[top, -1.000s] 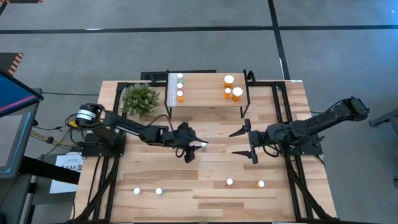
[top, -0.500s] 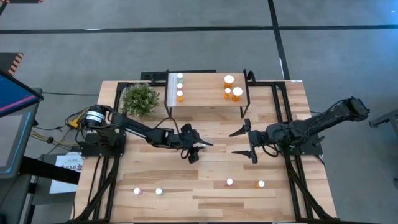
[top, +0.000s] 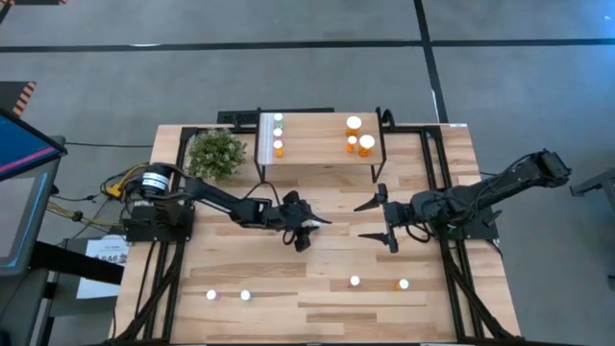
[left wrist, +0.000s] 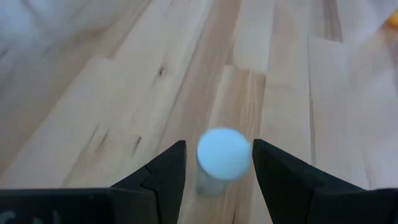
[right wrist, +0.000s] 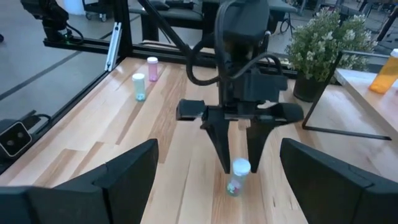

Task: Pick and place medicine bottles onto shelf by color
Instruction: Put the top blue small pill bottle on the shelf

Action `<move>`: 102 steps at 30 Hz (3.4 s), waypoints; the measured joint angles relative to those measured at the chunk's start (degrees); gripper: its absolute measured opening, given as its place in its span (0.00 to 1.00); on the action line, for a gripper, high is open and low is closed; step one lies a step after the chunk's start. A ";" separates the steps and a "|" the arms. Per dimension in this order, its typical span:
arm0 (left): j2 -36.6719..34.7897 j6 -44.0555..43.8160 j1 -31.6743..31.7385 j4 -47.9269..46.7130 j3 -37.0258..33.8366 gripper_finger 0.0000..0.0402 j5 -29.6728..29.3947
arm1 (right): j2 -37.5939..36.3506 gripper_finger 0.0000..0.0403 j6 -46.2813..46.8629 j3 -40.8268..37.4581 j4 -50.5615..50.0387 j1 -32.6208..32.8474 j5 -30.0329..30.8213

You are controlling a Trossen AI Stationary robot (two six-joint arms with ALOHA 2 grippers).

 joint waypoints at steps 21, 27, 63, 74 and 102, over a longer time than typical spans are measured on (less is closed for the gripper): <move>3.58 -1.37 0.09 1.86 1.57 0.29 0.76 | -0.01 0.89 -0.05 0.00 -0.25 0.02 -0.02; 3.58 -2.08 0.19 0.15 4.14 0.23 2.25 | -0.01 0.89 -0.03 0.00 -0.24 0.02 -0.02; -4.81 -4.94 24.44 -39.39 37.05 0.24 -19.25 | -0.01 0.89 0.38 0.01 0.53 0.13 -0.17; -4.70 0.93 28.84 -37.67 37.05 0.24 -15.27 | -0.01 0.89 -0.08 0.02 0.56 0.07 -0.17; -2.93 32.76 42.45 -32.10 33.68 0.24 22.07 | -0.03 0.89 -1.18 0.02 1.66 0.02 -0.11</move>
